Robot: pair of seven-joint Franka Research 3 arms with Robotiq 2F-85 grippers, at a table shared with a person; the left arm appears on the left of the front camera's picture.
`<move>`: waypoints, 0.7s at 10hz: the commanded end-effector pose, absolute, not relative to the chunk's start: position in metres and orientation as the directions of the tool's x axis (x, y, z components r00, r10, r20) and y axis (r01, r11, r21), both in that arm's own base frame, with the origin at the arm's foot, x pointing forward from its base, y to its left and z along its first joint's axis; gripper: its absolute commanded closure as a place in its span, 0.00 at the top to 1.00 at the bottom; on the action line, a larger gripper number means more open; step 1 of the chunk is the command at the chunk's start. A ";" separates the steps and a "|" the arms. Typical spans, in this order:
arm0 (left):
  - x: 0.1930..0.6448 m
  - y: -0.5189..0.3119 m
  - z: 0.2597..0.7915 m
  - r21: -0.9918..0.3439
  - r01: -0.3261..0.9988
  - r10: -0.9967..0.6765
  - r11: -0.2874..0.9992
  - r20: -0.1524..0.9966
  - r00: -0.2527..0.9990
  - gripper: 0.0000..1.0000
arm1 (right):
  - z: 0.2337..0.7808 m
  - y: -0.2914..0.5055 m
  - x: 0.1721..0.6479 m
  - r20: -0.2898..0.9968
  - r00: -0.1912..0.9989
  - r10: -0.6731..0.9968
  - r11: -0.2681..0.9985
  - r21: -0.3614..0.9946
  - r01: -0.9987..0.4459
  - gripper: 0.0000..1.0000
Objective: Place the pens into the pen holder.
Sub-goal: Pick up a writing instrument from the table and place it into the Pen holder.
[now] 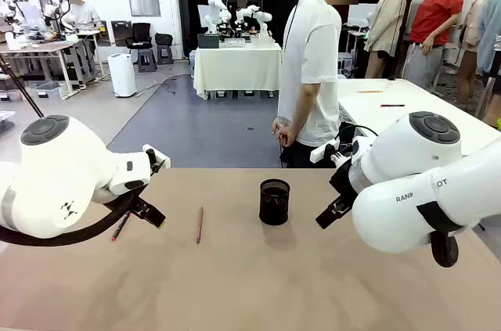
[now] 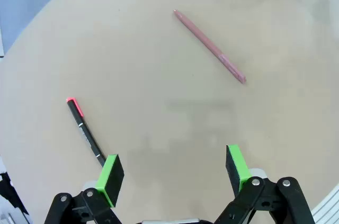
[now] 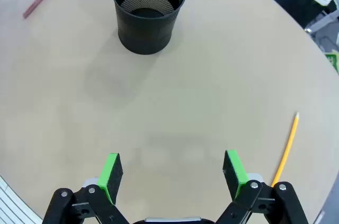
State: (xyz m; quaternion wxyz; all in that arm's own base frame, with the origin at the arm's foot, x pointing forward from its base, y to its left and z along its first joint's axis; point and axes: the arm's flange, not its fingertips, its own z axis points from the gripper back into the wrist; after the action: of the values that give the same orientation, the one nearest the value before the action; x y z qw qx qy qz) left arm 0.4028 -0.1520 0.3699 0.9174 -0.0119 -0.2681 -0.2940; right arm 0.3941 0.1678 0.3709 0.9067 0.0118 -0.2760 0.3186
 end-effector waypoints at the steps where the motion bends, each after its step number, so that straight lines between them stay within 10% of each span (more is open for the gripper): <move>1: 0.403 -0.152 0.370 0.136 0.546 -0.533 0.827 0.499 0.683 1.00 | 0.371 0.168 0.394 0.508 0.645 0.571 0.797 -0.155 -0.584 1.00; 7: 0.403 -0.152 0.370 0.136 0.546 -0.533 0.827 0.499 0.683 1.00 | 0.371 0.168 0.394 0.508 0.645 0.571 0.797 -0.155 -0.584 1.00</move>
State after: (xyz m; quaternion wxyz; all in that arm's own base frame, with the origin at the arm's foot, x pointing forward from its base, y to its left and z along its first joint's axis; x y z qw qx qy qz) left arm 0.4027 -0.1521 0.3699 0.9174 -0.0119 -0.2681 -0.2940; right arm 0.3941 0.1679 0.3708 0.9066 0.0115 -0.2760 0.3190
